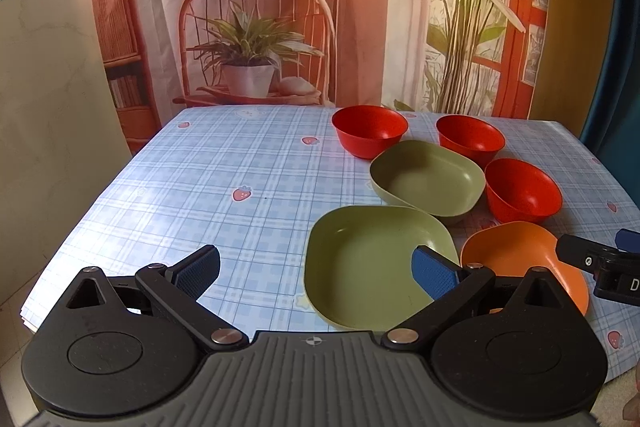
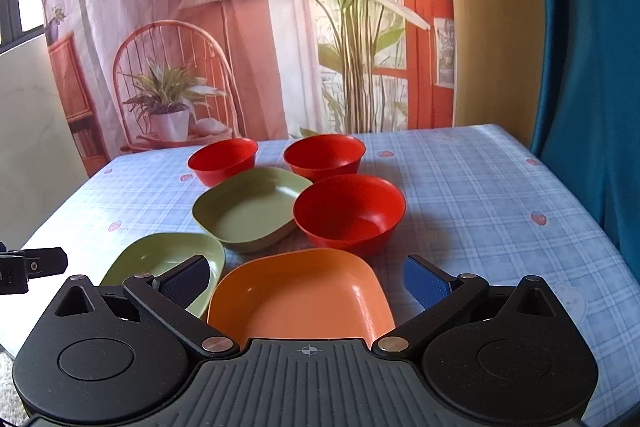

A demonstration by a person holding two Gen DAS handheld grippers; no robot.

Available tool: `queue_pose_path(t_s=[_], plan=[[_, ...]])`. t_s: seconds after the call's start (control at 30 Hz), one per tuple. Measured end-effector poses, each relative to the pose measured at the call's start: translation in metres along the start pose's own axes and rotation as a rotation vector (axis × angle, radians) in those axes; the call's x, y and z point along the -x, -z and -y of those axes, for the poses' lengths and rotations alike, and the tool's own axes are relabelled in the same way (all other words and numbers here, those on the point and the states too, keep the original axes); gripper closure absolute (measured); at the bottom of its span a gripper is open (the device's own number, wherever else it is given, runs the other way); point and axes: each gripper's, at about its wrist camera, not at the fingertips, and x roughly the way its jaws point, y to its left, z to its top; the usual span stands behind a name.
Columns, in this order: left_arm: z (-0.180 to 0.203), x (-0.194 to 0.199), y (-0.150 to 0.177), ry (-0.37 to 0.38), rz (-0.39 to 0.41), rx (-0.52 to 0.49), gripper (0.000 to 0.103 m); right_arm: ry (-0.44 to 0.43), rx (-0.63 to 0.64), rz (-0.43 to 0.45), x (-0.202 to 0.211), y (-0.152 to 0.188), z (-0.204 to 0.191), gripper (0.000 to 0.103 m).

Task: Organize plates and bowls
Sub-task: 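Move the right tool toward the rim of the orange plate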

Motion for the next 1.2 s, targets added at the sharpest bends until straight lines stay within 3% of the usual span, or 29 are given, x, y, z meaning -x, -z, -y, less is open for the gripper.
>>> queue_pose_path(t_s=[0.37,0.43,0.57,0.63,0.7,1.03,1.2], plan=[[0.018,-0.018,0.006,0.065,-0.058,-0.018,0.005,-0.004,-0.014,-0.085,-0.023,0.013,0.012,0.014],[0.024,-0.021,0.005,0.122,-0.075,-0.019,0.017,-0.002,-0.014,-0.099,-0.025,0.013,0.016,0.02],[0.04,-0.031,0.005,0.211,-0.105,-0.015,0.029,0.01,0.009,-0.112,-0.029,0.013,0.02,0.03],[0.049,-0.04,0.006,0.256,-0.143,-0.017,0.045,0.016,0.024,-0.12,-0.032,0.014,0.022,0.037],[0.056,-0.049,0.008,0.311,-0.181,-0.012,0.052,0.019,0.029,-0.127,-0.033,0.016,0.025,0.039],[0.078,-0.065,0.017,0.459,-0.301,0.046,0.067,0.037,0.047,-0.162,-0.043,0.02,0.045,0.072],[0.081,-0.072,0.016,0.429,-0.331,0.038,0.07,0.024,0.022,-0.181,-0.05,0.025,0.052,0.085]])
